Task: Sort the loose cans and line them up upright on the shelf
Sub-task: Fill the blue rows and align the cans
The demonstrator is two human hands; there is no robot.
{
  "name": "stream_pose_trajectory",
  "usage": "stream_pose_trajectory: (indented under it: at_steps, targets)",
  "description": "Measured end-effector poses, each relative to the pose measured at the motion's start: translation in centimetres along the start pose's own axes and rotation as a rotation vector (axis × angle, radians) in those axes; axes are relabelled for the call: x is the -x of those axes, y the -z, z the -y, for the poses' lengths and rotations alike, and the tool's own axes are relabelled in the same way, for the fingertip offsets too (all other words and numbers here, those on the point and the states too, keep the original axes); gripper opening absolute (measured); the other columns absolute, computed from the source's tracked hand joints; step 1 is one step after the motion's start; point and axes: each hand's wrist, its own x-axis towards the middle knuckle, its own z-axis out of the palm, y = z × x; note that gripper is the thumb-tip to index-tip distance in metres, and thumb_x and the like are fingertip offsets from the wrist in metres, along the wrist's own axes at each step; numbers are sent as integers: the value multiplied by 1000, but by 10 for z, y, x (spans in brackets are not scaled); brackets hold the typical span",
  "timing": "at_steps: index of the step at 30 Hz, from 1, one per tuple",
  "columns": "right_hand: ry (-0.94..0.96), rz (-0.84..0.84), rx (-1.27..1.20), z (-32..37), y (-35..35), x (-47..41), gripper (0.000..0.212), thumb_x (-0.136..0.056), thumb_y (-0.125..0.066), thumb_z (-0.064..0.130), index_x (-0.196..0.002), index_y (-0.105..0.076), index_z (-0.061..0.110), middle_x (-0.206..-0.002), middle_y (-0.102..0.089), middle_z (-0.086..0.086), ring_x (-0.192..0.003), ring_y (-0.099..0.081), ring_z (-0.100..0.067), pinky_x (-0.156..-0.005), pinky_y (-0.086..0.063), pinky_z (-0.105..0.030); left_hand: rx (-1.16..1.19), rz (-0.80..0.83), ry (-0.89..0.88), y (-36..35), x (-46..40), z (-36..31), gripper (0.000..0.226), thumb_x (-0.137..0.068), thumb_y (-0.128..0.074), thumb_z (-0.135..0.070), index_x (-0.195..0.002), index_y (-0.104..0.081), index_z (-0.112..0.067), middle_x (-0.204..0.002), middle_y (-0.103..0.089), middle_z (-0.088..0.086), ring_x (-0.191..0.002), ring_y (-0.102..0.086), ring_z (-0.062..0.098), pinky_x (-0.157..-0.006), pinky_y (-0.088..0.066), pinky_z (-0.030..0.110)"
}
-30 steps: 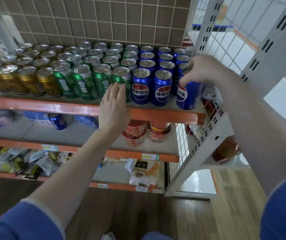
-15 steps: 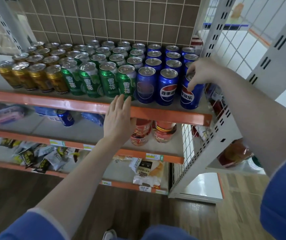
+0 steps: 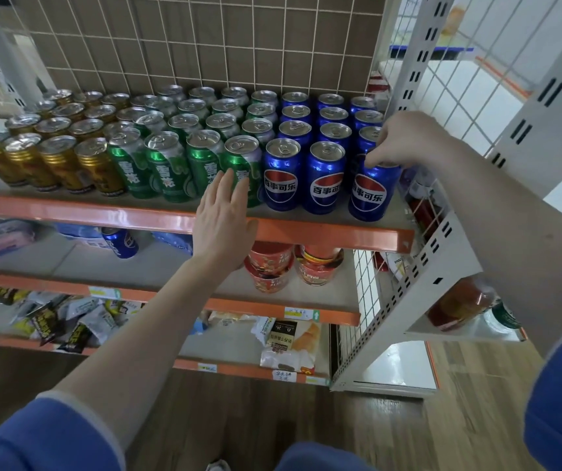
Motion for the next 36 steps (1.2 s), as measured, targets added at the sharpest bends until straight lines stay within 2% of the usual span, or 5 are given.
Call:
stream_pose_trajectory:
  at_steps: [8,14,19,26,36]
  targets:
    - [55,39,-18,2,0,-6,42,-66,-70,27,-99,-70,1,-106,-68,-20,-99,-63,-37,-82,-53,-49,-10,-5,-19,2,-10,14,65,-92,-55,-21,-148,-23,-14,-158,-13,10,-146,-5,26,-116,-12,40]
    - [112,-1,-128,-4,-5,-4,43,-75,-71,22,-116,-65,11,-120,-61,-7,-93,-51,-15,-73,-42,-30,-3,-38,-48,2,-23,21,63,-92,-57,-24,-147,-29,-14,-156,-19,9,-145,-12,26,-116,-16,41]
    - [114,-102,-165,-15,-23,-1,45,-80,-67,26,-123,-60,16,-124,-58,-7,-104,-54,-22,-76,-39,-30,-4,-127,-120,10,-50,29,54,-93,-54,-34,-142,-38,-16,-150,-33,9,-139,-27,28,-112,-26,45]
    - [84,-232,-99,-12,-36,5,52,-79,-70,40,-119,-61,8,-113,-63,-14,-99,-59,-29,-80,-49,-38,-87,74,-226,9,-87,30,66,-90,-54,-48,-147,-29,-26,-155,-26,5,-144,-18,23,-116,-9,38]
    - [120,-187,-115,-9,-28,3,51,-80,-72,30,-125,-58,10,-128,-57,-11,-113,-54,-28,-83,-42,-34,-118,83,-241,15,-97,26,75,-82,-71,-31,-146,-33,-25,-151,-34,6,-135,-34,29,-109,-25,41]
